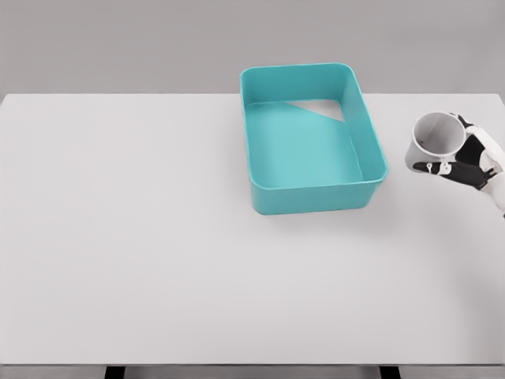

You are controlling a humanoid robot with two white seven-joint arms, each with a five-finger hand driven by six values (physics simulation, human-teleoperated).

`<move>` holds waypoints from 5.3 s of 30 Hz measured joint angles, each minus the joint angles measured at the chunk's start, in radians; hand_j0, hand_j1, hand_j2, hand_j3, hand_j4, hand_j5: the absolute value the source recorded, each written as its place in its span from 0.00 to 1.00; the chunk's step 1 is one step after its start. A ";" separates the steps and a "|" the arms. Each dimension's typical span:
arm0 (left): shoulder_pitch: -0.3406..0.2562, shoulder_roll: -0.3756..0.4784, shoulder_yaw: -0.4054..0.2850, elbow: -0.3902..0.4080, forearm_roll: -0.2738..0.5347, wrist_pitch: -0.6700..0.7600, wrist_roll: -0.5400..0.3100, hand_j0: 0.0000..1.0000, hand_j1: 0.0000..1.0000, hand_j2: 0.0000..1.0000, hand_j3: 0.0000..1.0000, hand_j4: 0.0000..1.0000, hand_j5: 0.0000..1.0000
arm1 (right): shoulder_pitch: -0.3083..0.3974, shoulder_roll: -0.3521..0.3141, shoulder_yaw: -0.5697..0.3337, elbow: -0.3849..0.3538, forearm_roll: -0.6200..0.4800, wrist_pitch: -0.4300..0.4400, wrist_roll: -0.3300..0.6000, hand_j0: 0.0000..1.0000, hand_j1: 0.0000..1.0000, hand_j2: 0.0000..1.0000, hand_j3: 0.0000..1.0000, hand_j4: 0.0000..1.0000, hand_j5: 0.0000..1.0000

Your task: Put the paper cup into the basket with your right arm

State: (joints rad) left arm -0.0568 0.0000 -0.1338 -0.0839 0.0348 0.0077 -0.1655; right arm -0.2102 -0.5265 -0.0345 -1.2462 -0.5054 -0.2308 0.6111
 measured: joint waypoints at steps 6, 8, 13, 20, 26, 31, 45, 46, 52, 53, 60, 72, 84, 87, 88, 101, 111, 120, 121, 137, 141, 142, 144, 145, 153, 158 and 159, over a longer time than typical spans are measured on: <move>0.000 0.000 0.000 0.000 0.000 0.000 0.000 1.00 1.00 1.00 1.00 1.00 1.00 | -0.021 0.001 -0.005 -0.016 0.003 0.000 0.000 0.51 0.51 0.51 0.51 0.51 0.51; -0.002 0.000 0.000 0.000 0.000 0.000 0.000 1.00 1.00 1.00 1.00 1.00 1.00 | -0.031 0.001 -0.005 -0.018 0.003 0.000 0.000 0.51 0.51 0.51 0.51 0.51 0.51; -0.002 0.000 0.000 0.000 0.000 0.000 0.000 1.00 1.00 1.00 1.00 1.00 1.00 | -0.049 0.003 -0.004 -0.020 0.007 -0.001 0.000 0.51 0.51 0.51 0.51 0.51 0.51; -0.002 0.000 0.000 0.000 0.000 0.000 0.000 1.00 1.00 1.00 1.00 1.00 1.00 | -0.063 0.006 -0.001 -0.063 0.023 -0.001 0.000 0.51 0.51 0.51 0.51 0.51 0.51; 0.000 0.000 0.000 0.000 0.000 0.000 0.000 1.00 1.00 1.00 1.00 1.00 1.00 | -0.084 0.009 0.003 -0.086 0.047 -0.002 0.000 0.51 0.51 0.51 0.51 0.51 0.51; -0.002 0.000 0.000 0.000 0.000 0.000 0.000 1.00 1.00 1.00 1.00 1.00 1.00 | -0.109 0.014 0.007 -0.091 0.078 -0.004 0.000 0.51 0.51 0.51 0.51 0.51 0.51; 0.000 0.000 0.000 0.000 0.000 0.000 0.000 1.00 1.00 1.00 1.00 1.00 1.00 | -0.152 0.066 0.038 -0.175 0.221 -0.007 0.000 0.51 0.51 0.51 0.51 0.51 0.51; 0.000 0.000 0.000 0.000 0.000 0.000 0.000 1.00 1.00 1.00 1.00 1.00 1.00 | -0.152 0.066 0.039 -0.186 0.227 -0.007 0.000 0.51 0.51 0.51 0.51 0.51 0.51; -0.002 0.000 0.000 0.000 0.000 0.000 0.000 1.00 1.00 1.00 1.00 1.00 1.00 | -0.184 0.069 0.067 -0.216 0.261 -0.008 0.000 0.51 0.51 0.51 0.51 0.51 0.51; -0.002 0.000 0.000 0.000 0.000 0.000 0.000 1.00 1.00 1.00 1.00 1.00 1.00 | -0.195 0.069 0.074 -0.223 0.268 -0.007 0.000 0.51 0.51 0.51 0.51 0.51 0.51; -0.002 0.000 0.000 0.000 0.000 0.000 0.000 1.00 1.00 1.00 1.00 1.00 1.00 | -0.218 0.076 0.124 -0.248 0.316 -0.003 0.000 0.51 0.51 0.51 0.51 0.51 0.51; 0.000 0.000 0.000 0.000 0.000 0.000 0.000 1.00 1.00 1.00 1.00 1.00 1.00 | -0.279 0.091 0.192 -0.254 0.438 -0.002 0.000 0.51 0.51 0.51 0.51 0.51 0.51; 0.000 0.000 0.000 0.000 0.000 0.000 0.000 1.00 1.00 1.00 1.00 1.00 1.00 | -0.331 0.085 0.305 -0.255 0.543 0.029 0.001 0.51 0.51 0.51 0.51 0.51 0.51; 0.000 0.000 0.000 0.000 0.000 0.000 0.000 1.00 1.00 1.00 1.00 1.00 1.00 | -0.339 0.082 0.323 -0.255 0.568 0.038 0.001 0.51 0.51 0.51 0.51 0.51 0.51; -0.002 0.000 0.000 0.000 0.000 0.000 0.000 1.00 1.00 1.00 1.00 1.00 1.00 | -0.345 0.080 0.330 -0.255 0.577 0.042 0.000 0.51 0.51 0.51 0.51 0.51 0.51; 0.000 0.000 0.000 0.000 0.000 0.000 0.000 1.00 1.00 1.00 1.00 1.00 1.00 | -0.367 0.055 0.408 -0.245 0.645 0.086 0.001 0.51 0.51 0.51 0.51 0.51 0.51; -0.002 0.000 0.000 0.000 0.000 0.000 0.000 1.00 1.00 1.00 1.00 1.00 1.00 | -0.390 0.060 0.416 -0.169 0.665 0.116 0.000 0.70 0.70 0.70 0.70 0.70 0.70; 0.000 0.000 0.000 0.000 0.000 0.000 0.000 1.00 1.00 1.00 1.00 1.00 1.00 | -0.396 0.060 0.415 -0.168 0.668 0.127 0.000 0.86 0.86 0.86 0.86 0.86 0.86; -0.002 0.000 0.000 0.000 0.000 0.000 0.000 1.00 1.00 1.00 1.00 1.00 1.00 | -0.396 0.060 0.414 -0.169 0.668 0.128 0.000 0.86 0.86 0.86 0.86 0.86 0.86; -0.002 0.000 0.000 0.000 0.000 0.000 0.000 1.00 1.00 1.00 1.00 1.00 1.00 | -0.388 0.044 0.409 -0.221 0.661 0.151 0.000 0.93 0.93 0.93 0.93 0.93 0.93; 0.000 0.000 0.000 0.000 0.000 0.000 0.000 1.00 1.00 1.00 1.00 1.00 1.00 | -0.325 -0.028 0.373 -0.290 0.575 0.156 0.000 0.98 0.98 0.98 0.98 0.98 0.98; 0.000 0.000 0.000 0.000 0.000 0.000 0.000 1.00 1.00 1.00 1.00 1.00 1.00 | -0.305 -0.041 0.356 -0.310 0.546 0.157 0.000 0.98 0.98 0.98 0.98 0.98 0.98; -0.002 0.000 0.000 0.000 0.000 0.000 0.000 1.00 1.00 1.00 1.00 1.00 1.00 | -0.255 -0.065 0.311 -0.356 0.489 0.159 0.000 0.99 0.99 0.99 0.99 0.99 0.99; 0.000 0.000 0.000 0.000 0.000 0.000 0.000 1.00 1.00 1.00 1.00 1.00 1.00 | -0.230 -0.077 0.287 -0.375 0.455 0.159 0.000 0.99 0.99 0.99 0.99 0.99 0.99; -0.002 0.000 0.000 0.000 0.000 0.000 0.000 1.00 1.00 1.00 1.00 1.00 1.00 | -0.043 -0.141 0.094 -0.459 0.248 0.158 0.000 1.00 1.00 1.00 1.00 1.00 1.00; 0.000 0.000 0.000 0.000 0.000 0.000 0.000 1.00 1.00 1.00 1.00 1.00 1.00 | 0.015 -0.141 0.010 -0.480 0.210 0.158 0.000 1.00 1.00 1.00 1.00 1.00 1.00; 0.000 0.000 0.000 0.000 0.000 0.000 0.000 1.00 1.00 1.00 1.00 1.00 1.00 | 0.015 -0.141 0.004 -0.482 0.206 0.158 0.000 1.00 1.00 1.00 1.00 1.00 1.00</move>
State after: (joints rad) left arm -0.0568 0.0000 -0.1335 -0.0837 0.0348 0.0077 -0.1655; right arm -0.1948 -0.6675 -0.0306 -1.7286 -0.2991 -0.0732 0.6112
